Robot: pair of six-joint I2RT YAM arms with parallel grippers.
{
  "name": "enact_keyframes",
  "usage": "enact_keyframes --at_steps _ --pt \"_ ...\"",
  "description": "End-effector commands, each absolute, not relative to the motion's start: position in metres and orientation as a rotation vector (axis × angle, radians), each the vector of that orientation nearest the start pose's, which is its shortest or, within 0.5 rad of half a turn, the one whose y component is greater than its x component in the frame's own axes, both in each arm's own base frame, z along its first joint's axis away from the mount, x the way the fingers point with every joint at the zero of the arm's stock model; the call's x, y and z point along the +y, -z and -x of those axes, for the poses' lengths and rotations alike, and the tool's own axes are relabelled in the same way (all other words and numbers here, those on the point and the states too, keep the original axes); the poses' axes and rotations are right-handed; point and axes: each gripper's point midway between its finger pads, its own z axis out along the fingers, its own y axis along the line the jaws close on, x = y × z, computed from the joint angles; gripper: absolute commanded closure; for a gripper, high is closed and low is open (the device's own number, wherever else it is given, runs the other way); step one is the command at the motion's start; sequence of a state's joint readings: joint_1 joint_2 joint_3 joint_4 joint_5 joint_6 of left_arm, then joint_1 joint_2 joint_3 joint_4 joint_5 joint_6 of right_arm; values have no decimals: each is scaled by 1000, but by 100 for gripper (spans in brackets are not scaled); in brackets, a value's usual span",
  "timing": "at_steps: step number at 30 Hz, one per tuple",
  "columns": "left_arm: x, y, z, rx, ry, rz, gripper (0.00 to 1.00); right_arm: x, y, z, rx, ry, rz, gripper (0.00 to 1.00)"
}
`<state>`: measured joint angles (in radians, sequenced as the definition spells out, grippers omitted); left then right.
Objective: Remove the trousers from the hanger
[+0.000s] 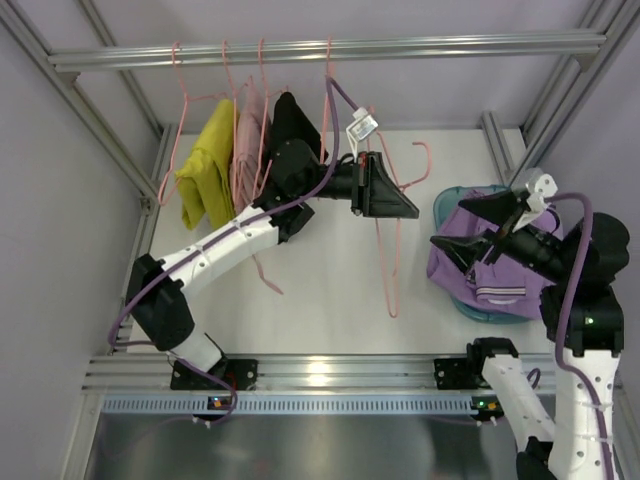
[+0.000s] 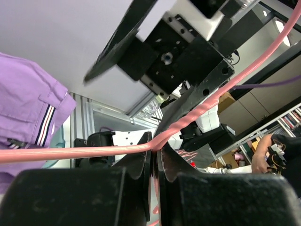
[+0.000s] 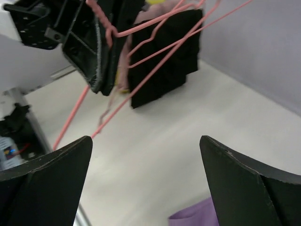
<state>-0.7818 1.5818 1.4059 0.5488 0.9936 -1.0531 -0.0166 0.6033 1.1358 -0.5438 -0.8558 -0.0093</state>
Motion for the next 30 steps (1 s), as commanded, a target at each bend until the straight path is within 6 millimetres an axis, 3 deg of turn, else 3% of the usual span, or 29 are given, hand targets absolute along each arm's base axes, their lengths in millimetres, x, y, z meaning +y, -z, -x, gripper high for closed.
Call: enact_keyframes --at_steps 1,8,12,13,19,22,24,25,26,29,30 --pt "-416 -454 -176 1318 2007 -901 100 157 -386 -144 1569 -1025 711 4" --pt "-431 -462 -190 1295 2069 -835 100 169 -401 -142 1527 -1292 583 23" --pt "-438 -460 -191 1293 2082 -821 100 172 -384 -155 1578 -1377 491 26" --pt "-439 -458 -191 1290 2082 -822 100 172 -392 -156 1535 -1387 495 27" --pt "-443 -457 -196 1293 2079 -802 100 188 -371 -156 1587 -1476 507 33" --pt "-442 -462 -195 1270 2071 -814 100 190 -371 -155 1571 -1503 502 45" --pt "-442 -462 -194 1268 2068 -819 100 191 -376 -156 1535 -1499 516 58" --pt "-442 -461 -195 1261 2058 -822 100 192 -377 -155 1538 -1527 503 86" --pt "-442 -461 -196 1254 2049 -822 100 192 -379 -155 1528 -1532 509 97" --pt "-441 -463 -200 1253 2017 -804 98 192 -383 -156 1523 -1537 497 100" --pt "-440 -464 -201 1265 2010 -799 92 192 -386 -158 1529 -1541 481 100"
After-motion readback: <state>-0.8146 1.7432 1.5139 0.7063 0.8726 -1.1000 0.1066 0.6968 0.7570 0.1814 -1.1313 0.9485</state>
